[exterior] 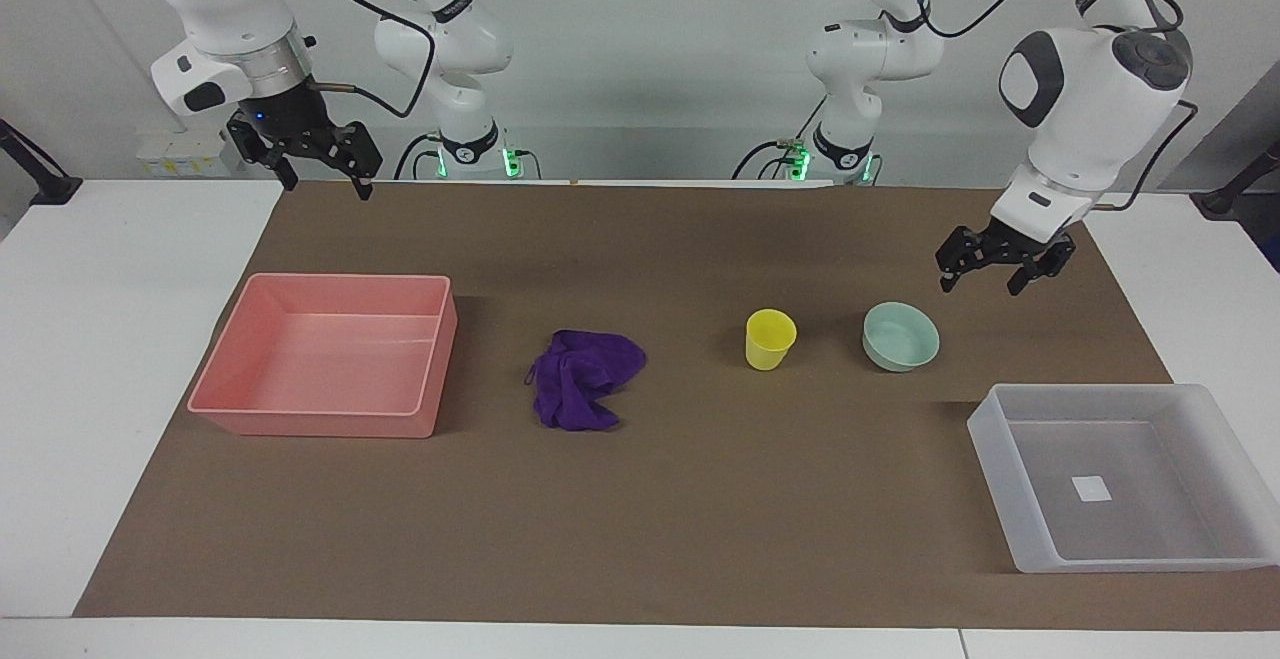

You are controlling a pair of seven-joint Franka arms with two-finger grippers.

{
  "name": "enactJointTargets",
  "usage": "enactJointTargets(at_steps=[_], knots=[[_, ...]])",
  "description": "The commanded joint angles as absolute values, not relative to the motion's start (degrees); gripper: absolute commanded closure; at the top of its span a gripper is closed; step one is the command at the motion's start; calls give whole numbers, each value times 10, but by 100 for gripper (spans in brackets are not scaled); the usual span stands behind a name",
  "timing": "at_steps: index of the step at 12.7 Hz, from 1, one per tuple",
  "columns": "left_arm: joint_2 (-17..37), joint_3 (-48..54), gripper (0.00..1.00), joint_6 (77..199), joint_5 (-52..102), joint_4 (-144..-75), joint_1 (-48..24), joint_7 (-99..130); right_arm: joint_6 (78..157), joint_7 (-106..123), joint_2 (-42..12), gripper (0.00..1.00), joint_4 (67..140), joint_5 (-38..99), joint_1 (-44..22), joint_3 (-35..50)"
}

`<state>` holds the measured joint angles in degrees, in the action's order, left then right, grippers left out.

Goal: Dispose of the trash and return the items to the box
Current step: 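Grasp the green bowl with the left gripper while the right gripper moves out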

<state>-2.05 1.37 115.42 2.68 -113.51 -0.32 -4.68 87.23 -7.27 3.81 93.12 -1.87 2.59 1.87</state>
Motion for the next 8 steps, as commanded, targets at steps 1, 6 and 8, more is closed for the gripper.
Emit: enactJointTargets(at_steps=[1, 6, 8], knots=[[-19, 18, 0, 1230, 46, -1202, 16, -64, 894, -59, 65, 0, 976, -11, 29, 21], [22, 18, 0, 1320, 76, -1265, 21, -90, 1011, -93, 41, 0, 1019, -8, -4, 25], [38, 18, 0, 1341, 82, -1280, 34, -110, 1051, -131, 11, 0, 1020, 18, -38, 25]])
